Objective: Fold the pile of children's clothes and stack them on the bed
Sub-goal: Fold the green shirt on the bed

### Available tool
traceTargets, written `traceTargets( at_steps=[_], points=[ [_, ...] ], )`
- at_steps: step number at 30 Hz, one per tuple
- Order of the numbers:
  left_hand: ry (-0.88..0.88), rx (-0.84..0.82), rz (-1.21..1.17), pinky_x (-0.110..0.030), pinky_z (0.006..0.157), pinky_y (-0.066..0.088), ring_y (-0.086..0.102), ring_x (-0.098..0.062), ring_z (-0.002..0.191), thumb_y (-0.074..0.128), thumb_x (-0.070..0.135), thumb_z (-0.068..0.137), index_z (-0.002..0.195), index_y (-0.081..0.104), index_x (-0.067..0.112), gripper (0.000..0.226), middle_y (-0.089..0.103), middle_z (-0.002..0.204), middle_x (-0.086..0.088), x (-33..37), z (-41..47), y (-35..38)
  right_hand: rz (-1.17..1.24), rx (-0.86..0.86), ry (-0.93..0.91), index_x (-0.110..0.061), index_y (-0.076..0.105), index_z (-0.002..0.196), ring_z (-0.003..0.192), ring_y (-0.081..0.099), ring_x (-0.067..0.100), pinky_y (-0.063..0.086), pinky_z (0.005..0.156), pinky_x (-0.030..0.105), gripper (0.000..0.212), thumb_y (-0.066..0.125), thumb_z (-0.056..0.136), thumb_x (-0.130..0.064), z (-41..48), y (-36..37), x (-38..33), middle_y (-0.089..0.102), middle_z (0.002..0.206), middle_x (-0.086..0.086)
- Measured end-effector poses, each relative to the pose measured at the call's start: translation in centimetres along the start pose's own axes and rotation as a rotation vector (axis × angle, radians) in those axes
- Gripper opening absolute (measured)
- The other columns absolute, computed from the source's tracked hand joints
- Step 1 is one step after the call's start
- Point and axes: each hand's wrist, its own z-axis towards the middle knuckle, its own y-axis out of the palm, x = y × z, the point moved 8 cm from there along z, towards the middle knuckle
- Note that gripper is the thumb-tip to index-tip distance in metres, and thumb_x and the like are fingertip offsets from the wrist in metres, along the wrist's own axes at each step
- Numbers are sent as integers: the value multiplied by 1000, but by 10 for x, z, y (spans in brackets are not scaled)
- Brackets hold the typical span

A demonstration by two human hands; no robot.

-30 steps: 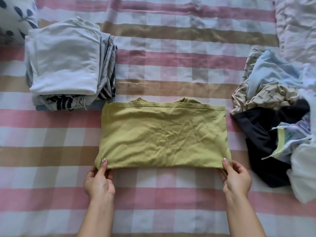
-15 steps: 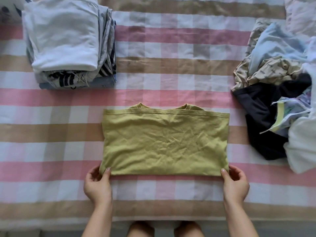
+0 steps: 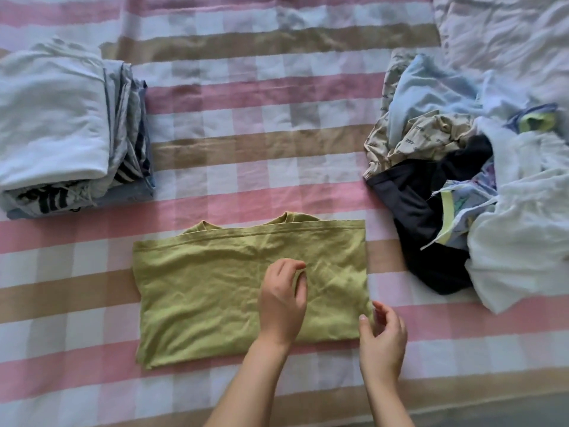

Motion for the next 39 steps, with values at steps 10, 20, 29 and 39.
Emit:
traceTargets(
  at_steps=[10,20,29,39],
  points=[
    [-196,-151,292,-42,80,42,51,-29,101,71,42,74,104,58,10,46,54,104,-9,18,36,109,-97,-219,161,-30,61,94,86,60,18,49,72,33,20,72,78,-28,14,5,31,63,88,-7],
    [-305,-129,182,-39,77,38,52,-31,95,64,13,72,98,55,7,28,56,99,-11,14,47,108,76,-92,-1,-20,65,63,63,56,18,42,59,22,31,79,61,7,-14,-5,6,57,62,-3],
    [-184,-472,320,-40,87,44,38,-23,112,75,45,66,126,35,14,78,39,119,-5,15,31,107,240,-64,-199,-28,60,73,60,57,2,45,57,15,32,75,63,-1,-63,8,-40,56,71,-12],
    [-23,-361,251,-37,76,38,47,-31,97,51,0,74,104,47,4,30,50,107,-13,19,44,110,350,65,95,-26,66,68,63,61,12,45,57,9,36,73,69,10,-45,-6,8,67,72,10]
  ],
)
